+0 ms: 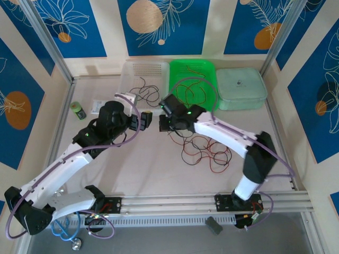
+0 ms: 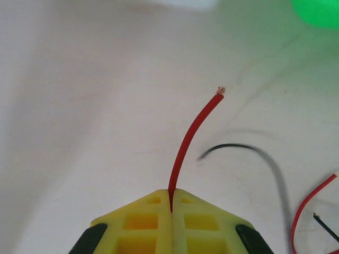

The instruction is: Untangle the cables

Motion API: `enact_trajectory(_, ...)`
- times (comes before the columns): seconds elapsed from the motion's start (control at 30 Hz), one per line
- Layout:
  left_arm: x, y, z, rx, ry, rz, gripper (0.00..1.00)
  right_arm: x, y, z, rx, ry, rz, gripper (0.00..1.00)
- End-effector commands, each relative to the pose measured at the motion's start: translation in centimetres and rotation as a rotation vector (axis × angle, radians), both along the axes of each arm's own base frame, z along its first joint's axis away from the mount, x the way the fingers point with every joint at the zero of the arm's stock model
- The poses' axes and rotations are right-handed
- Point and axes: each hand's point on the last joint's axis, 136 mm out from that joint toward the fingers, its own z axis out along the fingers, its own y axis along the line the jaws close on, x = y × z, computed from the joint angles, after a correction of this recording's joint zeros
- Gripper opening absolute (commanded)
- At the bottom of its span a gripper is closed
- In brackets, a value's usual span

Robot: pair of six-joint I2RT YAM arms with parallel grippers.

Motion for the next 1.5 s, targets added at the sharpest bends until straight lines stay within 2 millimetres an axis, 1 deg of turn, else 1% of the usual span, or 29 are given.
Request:
enact_trajectory(0.0,-0.9,-1.6,-0.3,-0.044,-0.019,-0.113,0.96,-1.7,-0.3,3.7,0.114,0.011,0.055,0.00)
enact_trajectory(0.2,-2.5,-4.5,-1.1,-0.098,-0.047,-0.273,0.94,-2.4,-1.3,11.4,0.334,-0.030,0.081,0.00)
enact_trajectory(0.33,-3.1,-6.4,-2.0,-0.104,-0.056,-0.348,0.94,-2.7,-1.9,16.9,0.418,-0.113,0.111,0.00)
enact_trajectory(0.4,-3.3,-7.3,-2.2,-0.108,-0.065,-0.377,0.94,-2.8,-2.1,19.4,0.450,-0.158,0.124,0.00)
enact_trajectory(0.5,-3.4,-8.8,-1.8,-0.121,-0.094,-0.418,0.94,-3.0,-2.4,22.8,0.495,-0.222,0.140,0.00)
enact_trajectory(0.63,-3.4,-11.0,-0.8,-0.148,-0.146,-0.467,0.94,-3.2,-2.6,26.6,0.551,-0.291,0.155,0.00)
enact_trajectory(0.7,-3.3,-12.1,-0.2,-0.161,-0.174,-0.489,0.94,-3.3,-2.7,28.1,0.572,-0.320,0.164,0.00)
enact_trajectory(0.83,-2.1,-13.8,0.5,-0.176,-0.225,-0.487,0.94,-3.4,-2.8,30.6,0.605,-0.369,0.175,0.00)
enact_trajectory(1.0,-0.7,-16.1,0.5,-0.218,-0.274,-0.501,0.95,-3.5,-2.9,32.5,0.648,-0.404,0.177,0.00)
enact_trajectory(1.07,-0.7,-17.3,0.3,-0.242,-0.288,-0.541,0.96,-3.6,-3.0,33.2,0.662,-0.421,0.174,0.00)
enact_trajectory(1.17,-1.1,-19.2,-0.8,-0.258,-0.281,-0.614,0.97,-3.5,-3.4,34.2,0.671,-0.455,0.158,0.00)
enact_trajectory(1.3,-1.4,-20.0,-3.1,-0.234,-0.272,-0.639,0.98,-3.5,-3.8,35.6,0.683,-0.498,0.148,0.00)
enact_trajectory(1.37,-1.1,-20.1,-4.0,-0.209,-0.269,-0.627,0.98,-3.6,-3.9,36.3,0.692,-0.513,0.149,0.00)
enact_trajectory(1.47,0.2,-20.3,-5.1,-0.144,-0.277,-0.583,0.98,-3.8,-3.9,37.3,0.711,-0.532,0.158,0.00)
